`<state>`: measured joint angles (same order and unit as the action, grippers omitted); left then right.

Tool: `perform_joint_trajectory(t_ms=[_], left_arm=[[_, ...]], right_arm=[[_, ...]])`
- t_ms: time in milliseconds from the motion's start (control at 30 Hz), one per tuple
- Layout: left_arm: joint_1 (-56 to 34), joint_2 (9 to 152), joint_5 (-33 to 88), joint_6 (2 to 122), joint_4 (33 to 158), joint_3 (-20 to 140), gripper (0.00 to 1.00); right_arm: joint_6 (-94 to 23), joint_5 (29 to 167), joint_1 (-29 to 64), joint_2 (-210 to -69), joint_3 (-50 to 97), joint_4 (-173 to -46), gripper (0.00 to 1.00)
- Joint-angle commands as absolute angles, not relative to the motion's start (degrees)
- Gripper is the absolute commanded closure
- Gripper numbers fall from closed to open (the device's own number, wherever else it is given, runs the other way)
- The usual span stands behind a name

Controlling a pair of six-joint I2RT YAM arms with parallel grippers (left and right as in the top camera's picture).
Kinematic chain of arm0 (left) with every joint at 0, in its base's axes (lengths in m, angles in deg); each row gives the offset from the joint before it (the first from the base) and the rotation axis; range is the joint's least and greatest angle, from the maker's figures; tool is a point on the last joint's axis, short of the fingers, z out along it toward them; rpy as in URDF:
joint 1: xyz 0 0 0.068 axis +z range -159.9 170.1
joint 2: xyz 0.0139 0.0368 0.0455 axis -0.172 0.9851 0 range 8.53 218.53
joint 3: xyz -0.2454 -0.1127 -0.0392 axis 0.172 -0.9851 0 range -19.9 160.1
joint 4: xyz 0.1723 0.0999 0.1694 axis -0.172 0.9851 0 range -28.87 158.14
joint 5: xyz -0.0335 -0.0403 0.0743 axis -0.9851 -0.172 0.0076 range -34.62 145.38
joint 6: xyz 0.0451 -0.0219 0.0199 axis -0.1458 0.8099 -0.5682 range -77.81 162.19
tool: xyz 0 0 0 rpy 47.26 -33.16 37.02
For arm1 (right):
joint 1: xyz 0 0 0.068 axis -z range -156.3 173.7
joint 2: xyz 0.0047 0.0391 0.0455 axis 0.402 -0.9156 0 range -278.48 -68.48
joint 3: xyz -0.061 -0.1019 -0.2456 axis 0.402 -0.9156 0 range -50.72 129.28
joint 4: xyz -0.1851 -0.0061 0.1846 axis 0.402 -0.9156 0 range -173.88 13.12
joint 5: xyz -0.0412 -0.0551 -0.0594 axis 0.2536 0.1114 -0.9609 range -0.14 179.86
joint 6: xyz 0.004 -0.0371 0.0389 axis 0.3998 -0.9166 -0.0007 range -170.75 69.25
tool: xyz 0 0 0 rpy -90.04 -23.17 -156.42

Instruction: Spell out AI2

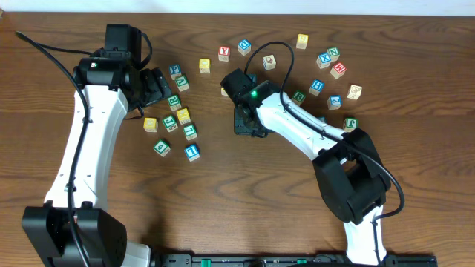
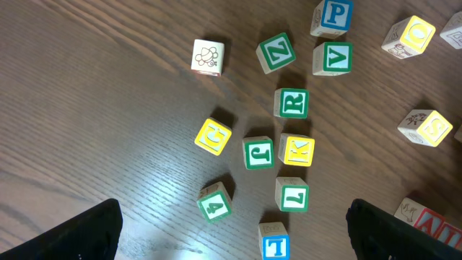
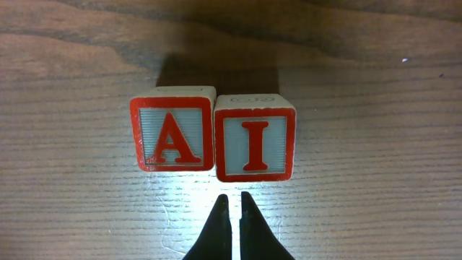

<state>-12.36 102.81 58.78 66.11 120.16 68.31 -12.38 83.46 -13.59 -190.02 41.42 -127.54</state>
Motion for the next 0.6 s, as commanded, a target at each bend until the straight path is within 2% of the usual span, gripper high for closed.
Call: perform_joint_trajectory(t_ms=[0, 567], left_arm=[[-12.38, 102.94, 59.93, 65.79, 120.47, 68.83, 0.02], [-12.38, 102.94, 59.93, 65.79, 120.47, 68.83, 0.02]], right_arm=[[-11.57, 81.80, -13.29, -190.37, 40.98, -127.21, 0.99], [-11.60, 80.32, -13.24, -190.65, 40.98, -124.91, 0.99]])
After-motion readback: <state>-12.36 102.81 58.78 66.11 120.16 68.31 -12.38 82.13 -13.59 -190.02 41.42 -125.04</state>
